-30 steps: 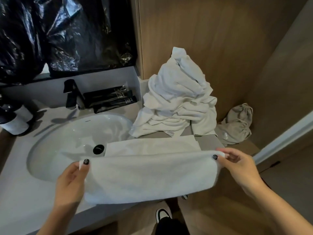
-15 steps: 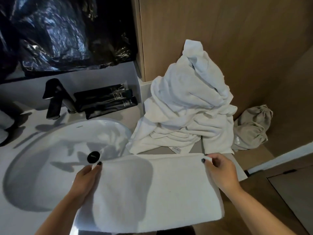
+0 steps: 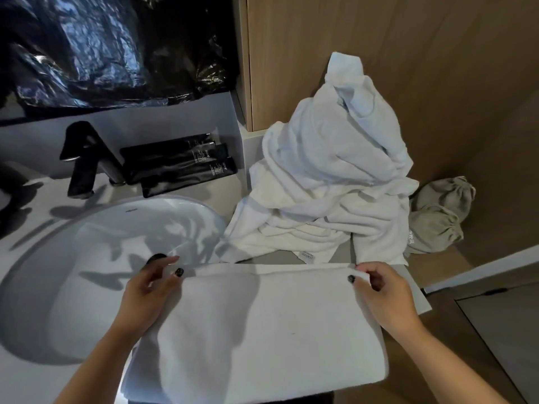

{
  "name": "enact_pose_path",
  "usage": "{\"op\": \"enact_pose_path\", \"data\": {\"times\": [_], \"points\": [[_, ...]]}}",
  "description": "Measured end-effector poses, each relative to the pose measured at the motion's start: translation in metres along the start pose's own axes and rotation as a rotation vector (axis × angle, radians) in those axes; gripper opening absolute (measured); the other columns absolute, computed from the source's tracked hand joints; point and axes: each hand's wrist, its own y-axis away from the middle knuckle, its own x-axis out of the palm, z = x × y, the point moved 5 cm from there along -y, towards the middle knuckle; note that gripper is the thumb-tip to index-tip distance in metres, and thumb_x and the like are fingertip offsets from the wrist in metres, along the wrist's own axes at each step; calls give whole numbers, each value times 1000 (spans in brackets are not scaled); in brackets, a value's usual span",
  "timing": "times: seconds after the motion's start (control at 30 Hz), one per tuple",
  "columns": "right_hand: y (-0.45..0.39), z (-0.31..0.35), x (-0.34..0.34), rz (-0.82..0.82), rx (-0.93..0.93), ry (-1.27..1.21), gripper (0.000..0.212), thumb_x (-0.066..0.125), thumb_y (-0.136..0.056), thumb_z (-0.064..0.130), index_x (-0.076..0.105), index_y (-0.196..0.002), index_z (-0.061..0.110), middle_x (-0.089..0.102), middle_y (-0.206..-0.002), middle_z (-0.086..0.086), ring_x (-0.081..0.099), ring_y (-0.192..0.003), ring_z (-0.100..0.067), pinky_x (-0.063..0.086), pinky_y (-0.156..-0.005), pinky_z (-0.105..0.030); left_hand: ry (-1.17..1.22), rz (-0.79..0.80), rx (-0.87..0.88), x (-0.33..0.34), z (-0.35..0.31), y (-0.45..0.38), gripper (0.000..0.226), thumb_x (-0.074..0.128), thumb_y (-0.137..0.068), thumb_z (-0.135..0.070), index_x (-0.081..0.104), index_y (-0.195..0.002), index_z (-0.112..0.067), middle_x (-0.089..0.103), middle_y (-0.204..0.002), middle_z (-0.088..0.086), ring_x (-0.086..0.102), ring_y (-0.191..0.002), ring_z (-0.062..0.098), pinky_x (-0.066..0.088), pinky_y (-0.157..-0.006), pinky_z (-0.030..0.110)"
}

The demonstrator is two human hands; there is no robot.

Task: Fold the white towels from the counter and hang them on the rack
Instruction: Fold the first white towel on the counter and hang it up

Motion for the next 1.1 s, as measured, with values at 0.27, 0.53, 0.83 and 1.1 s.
{"op": "enact_pose_path", "data": {"times": [0.27,0.53,0.83,1.1], "points": [[-10,24,7,234,-170,195,32,75,-83,5,65,-85,35,65,-92,6,57,-95,1,42,-77,-7,-439,280,20,-27,1,-9,21,85,-74,-22,72,-89,-26,64,-105,-5,66,-86,7,51,-72,22],[-6,17,7,210,-97,63,14,59,-95,7,62,-89,20,65,-82,8,60,-81,-12,43,-69,-16,-218,173,183,-34,-35,0,9,58,-96,-10,60,-90,-17,64,-78,1,62,-68,6,46,-59,13],[-10,23,16,17,-45,236,26,68,-89,7,57,-79,28,63,-80,1,57,-72,-4,40,-65,-6,-261,87,-132,9,-11,-25,24,63,-95,-24,56,-88,-2,59,-81,12,56,-79,31,33,-67,34],[0,11,20,-66,92,247,44,74,-84,11,59,-125,13,57,-119,-4,48,-115,-20,35,-95,-22,248,123,-340,7,6,-17,17,71,-89,-18,67,-100,-5,71,-90,14,65,-78,20,48,-73,29]]}}
